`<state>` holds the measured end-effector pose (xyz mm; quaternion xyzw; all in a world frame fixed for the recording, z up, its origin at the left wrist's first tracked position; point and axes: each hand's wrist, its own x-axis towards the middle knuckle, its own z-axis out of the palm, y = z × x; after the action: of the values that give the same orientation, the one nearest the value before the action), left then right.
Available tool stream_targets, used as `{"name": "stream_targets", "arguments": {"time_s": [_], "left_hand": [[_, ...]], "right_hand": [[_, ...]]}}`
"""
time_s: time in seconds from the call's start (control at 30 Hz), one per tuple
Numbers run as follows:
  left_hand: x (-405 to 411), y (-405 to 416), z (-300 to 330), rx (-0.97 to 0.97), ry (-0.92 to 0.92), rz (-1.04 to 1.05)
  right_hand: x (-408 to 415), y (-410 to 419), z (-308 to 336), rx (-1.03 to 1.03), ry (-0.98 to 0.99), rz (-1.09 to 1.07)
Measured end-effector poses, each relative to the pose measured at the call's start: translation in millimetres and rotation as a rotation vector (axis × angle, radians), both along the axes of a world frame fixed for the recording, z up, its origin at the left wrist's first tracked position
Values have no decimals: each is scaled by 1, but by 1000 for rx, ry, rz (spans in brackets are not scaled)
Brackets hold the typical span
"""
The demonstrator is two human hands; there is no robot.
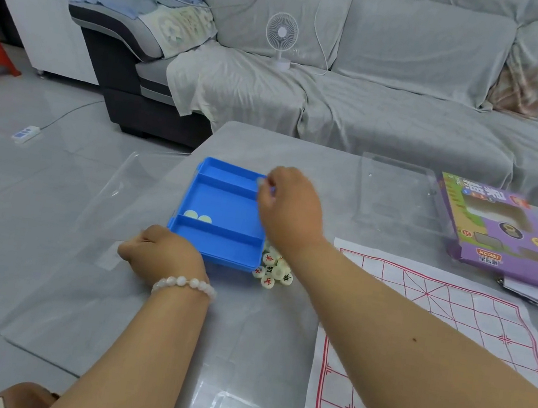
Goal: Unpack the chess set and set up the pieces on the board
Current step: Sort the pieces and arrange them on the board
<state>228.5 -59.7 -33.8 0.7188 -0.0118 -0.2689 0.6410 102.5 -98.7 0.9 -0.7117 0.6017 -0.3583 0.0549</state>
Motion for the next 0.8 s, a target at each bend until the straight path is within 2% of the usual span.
{"name": "stream_targets", "arguments": {"time_s": [0.07,0.17,0.23,0.37,0.73,0.8], "left_hand": [[-9,4,2,-44,-40,-24],[-22,12,5,-105,-70,-46],[-22,12,7,-124,-39,-35],[-21,13,7,-113,-21,-39],[-16,12,10,-87,-36,-41],[-8,5,5,-114,9,-26]], "right_hand": [[29,10,5,71,59,206],[51,21,5,115,287,344],[54,22,3,37,468,384],[56,16,-5,16,562,321],[57,14,-4,291,368,294],[48,8,8,269,133,234]]}}
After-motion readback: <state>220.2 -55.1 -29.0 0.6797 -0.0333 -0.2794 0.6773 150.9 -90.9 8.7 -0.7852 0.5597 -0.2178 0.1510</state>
